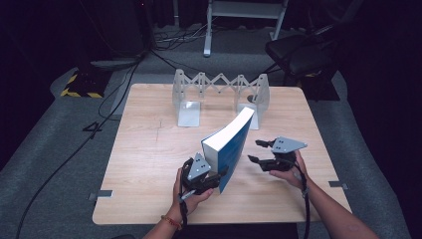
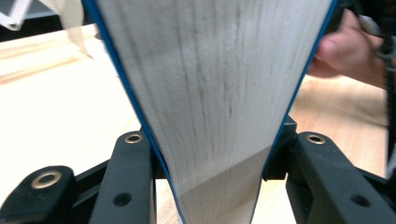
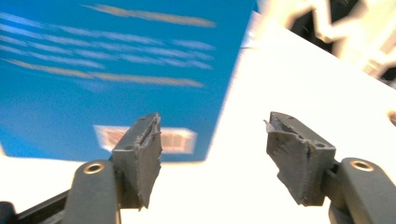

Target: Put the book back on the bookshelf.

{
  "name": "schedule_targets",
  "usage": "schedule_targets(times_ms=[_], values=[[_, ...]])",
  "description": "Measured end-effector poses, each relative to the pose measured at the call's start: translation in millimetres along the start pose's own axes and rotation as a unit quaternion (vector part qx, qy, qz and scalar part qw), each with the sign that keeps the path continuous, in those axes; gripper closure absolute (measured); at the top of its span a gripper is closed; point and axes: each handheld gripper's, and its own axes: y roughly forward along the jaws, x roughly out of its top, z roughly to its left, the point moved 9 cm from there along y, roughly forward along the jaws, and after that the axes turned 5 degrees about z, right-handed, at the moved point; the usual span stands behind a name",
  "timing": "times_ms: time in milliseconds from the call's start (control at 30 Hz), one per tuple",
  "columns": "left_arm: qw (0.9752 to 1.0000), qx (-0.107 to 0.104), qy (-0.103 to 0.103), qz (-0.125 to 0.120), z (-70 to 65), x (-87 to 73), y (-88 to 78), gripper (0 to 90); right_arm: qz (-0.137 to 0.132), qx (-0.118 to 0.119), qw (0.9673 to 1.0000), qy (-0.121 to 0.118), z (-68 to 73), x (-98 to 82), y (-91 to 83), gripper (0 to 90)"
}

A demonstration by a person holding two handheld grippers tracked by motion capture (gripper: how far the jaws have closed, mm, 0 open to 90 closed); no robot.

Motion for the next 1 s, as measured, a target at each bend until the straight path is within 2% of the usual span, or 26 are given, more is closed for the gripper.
schedule_targets(times_ms=[33,67,133,167,233,333,467,533,633,667,733,767,833,933,1000], values=[[0.9999,-0.013,-0.005,-0.001,0.6,0.1,0.0,58.8,0.007,-0.010,0.9999,0.007,-9.7,-4.0,-2.5,36.0],[0.9999,-0.013,-0.005,-0.001,0.6,0.1,0.0,59.0,0.007,-0.010,0.9999,0.007,-9.7,-4.0,-2.5,36.0],[0.9996,-0.027,-0.011,-0.001,1.8,0.4,0.1,59.0,0.047,-0.007,0.9982,0.038,-29.2,-24.5,-8.4,34.5],[0.9994,-0.031,-0.014,-0.002,2.5,0.4,0.0,59.0,0.066,-0.005,0.9969,0.042,-35.0,-37.0,-12.3,34.4],[0.9992,-0.036,-0.019,-0.001,2.6,0.6,-0.1,59.1,0.097,-0.017,0.9941,0.045,-44.6,-58.2,-20.6,33.7],[0.9986,-0.049,-0.021,0.002,0.4,0.7,-0.1,59.1,0.117,-0.021,0.9908,0.064,-53.3,-78.6,-31.7,33.7],[0.9980,-0.062,-0.011,0.007,-4.1,0.1,-0.8,59.1,0.112,-0.019,0.9902,0.082,-58.8,-89.2,-43.1,34.0],[0.9968,-0.079,-0.006,0.010,-7.7,-0.7,-1.8,59.0,0.110,-0.020,0.9898,0.088,-62.7,-93.5,-46.0,33.9],[0.9941,-0.108,0.000,0.012,-14.2,-2.2,-3.3,59.0,0.113,-0.021,0.9887,0.097,-66.8,-98.1,-46.3,33.9],[0.9936,-0.112,0.005,0.015,-15.1,-2.6,-3.8,58.9,0.114,-0.021,0.9882,0.100,-67.9,-99.4,-46.0,33.8],[0.9911,-0.131,0.014,0.017,-20.3,-3.2,-4.8,58.7,0.114,-0.019,0.9879,0.104,-69.3,-101.1,-45.1,34.1],[0.9911,-0.131,0.014,0.017,-20.3,-3.2,-4.8,58.6,0.114,-0.019,0.9879,0.104,-69.3,-101.1,-45.1,34.1],[0.9890,-0.145,0.018,0.022,-22.5,-3.8,-5.9,58.4,0.116,-0.016,0.9878,0.102,-69.6,-102.8,-44.1,34.0],[0.9878,-0.152,0.024,0.025,-23.2,-4.1,-6.7,58.2,0.119,-0.011,0.9869,0.109,-69.7,-105.2,-42.4,33.5],[0.9879,-0.150,0.025,0.027,-22.9,-4.2,-6.9,58.1,0.123,-0.008,0.9863,0.110,-69.7,-107.8,-40.0,33.4]])
